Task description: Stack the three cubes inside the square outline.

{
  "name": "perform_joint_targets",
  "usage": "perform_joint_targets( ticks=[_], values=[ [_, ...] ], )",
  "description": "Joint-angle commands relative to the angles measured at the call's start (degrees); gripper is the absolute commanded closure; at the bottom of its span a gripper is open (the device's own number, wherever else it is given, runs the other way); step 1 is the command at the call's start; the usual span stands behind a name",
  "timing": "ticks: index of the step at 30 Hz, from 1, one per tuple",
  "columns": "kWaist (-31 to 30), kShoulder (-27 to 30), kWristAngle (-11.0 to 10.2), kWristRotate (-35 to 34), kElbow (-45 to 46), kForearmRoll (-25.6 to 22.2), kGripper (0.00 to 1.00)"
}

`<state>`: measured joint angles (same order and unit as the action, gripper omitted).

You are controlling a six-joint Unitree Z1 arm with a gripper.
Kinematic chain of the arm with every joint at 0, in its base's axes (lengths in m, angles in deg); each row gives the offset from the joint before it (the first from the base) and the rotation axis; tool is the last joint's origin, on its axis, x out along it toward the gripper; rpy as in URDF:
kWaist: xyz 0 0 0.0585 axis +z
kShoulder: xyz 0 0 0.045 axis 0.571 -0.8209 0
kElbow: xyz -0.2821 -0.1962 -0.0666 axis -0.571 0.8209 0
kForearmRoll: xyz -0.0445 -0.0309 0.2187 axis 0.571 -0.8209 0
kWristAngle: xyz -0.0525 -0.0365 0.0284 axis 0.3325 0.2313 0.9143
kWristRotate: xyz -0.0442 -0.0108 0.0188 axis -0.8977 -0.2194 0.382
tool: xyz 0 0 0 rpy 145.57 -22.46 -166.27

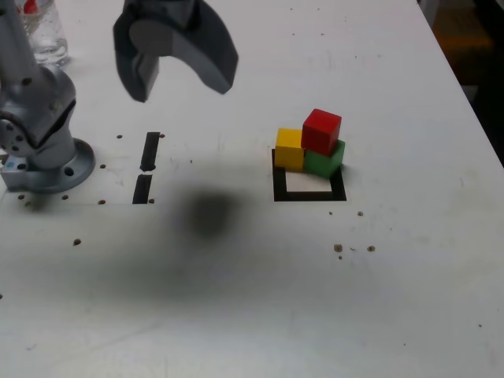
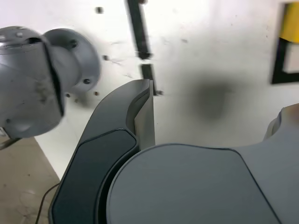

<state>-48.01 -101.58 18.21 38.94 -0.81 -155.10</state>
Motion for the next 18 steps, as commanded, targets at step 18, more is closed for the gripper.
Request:
perform_joint_targets(
  ticks=[18],
  values=[
    [0.09,-14.37,0.5,9.46,-18.2,-5.52,0.06]
  ],
)
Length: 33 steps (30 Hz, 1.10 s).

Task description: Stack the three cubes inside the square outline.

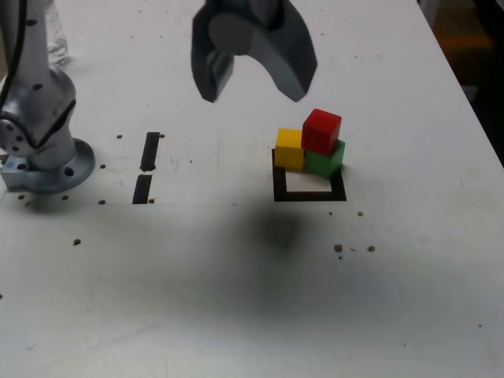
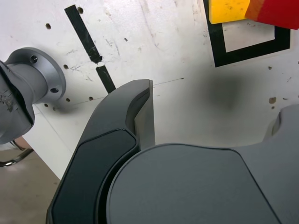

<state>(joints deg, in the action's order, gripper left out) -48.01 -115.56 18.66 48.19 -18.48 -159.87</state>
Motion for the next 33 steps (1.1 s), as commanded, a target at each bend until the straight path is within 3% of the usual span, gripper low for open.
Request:
perform_joint_targets(
  ticks=[1,17,33],
  values=[
    [0.09,-0.76,0.06,0.42,-0.82,-0.75,0.06],
    [2.05,-9.55,-2.34,4.98,-6.38,-0.66,0.07],
    [5.35,-13.97,-2.6,11.83,-11.2,-0.59,0.08]
  ],
)
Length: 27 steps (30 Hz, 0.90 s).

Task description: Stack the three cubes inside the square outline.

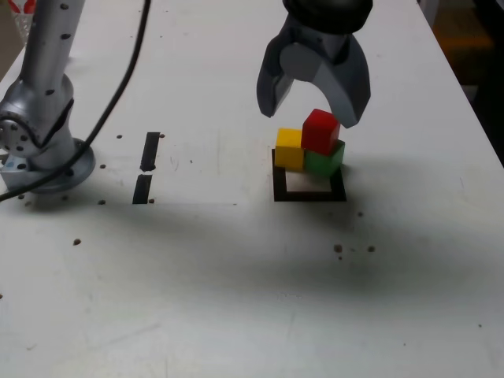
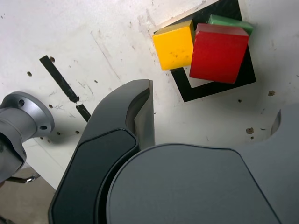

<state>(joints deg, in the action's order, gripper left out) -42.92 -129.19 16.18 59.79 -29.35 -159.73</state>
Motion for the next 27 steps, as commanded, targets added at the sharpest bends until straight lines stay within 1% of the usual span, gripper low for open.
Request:
perform_joint_targets(
  ticks=[1,8,27],
  values=[
    [0.5,-0.59,-0.19,0.59,-0.38,-0.71,0.08],
    [1.23,-2.62,-0.91,1.5,-0.37,-0.11,0.08],
    [1.27,-6.96,-1.49,1.57,-0.51,1.83,0.08]
  ],
)
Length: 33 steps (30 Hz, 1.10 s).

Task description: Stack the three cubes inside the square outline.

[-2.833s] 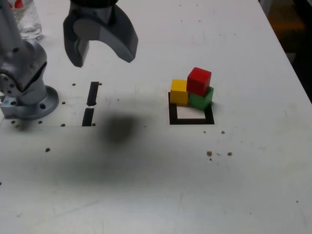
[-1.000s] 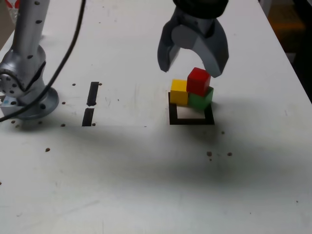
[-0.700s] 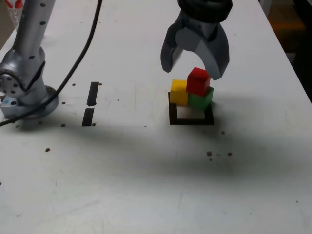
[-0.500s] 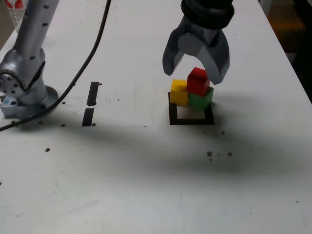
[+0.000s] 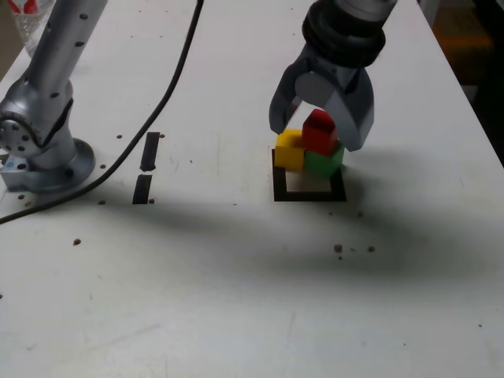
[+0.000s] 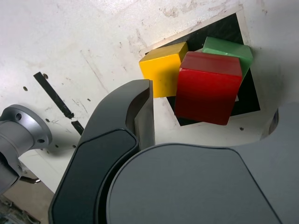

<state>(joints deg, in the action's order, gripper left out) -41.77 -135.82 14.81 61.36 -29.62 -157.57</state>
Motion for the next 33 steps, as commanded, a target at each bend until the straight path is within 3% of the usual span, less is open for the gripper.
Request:
perform_joint_targets(
  ticks=[1,15,21,30,33],
  values=[
    [0.14,-0.44,-0.14,-0.01,-0.21,-0.26,0.09],
    [1.14,-1.98,-0.98,0.12,0.64,0.65,0.11],
    [1.32,-2.88,-1.06,0.37,0.79,0.87,0.18],
    [1.33,-3.39,-2.08,1.46,0.51,2.24,0.46],
    [1.32,-3.28,-2.92,2.55,-0.15,2.76,0.63]
  ],
)
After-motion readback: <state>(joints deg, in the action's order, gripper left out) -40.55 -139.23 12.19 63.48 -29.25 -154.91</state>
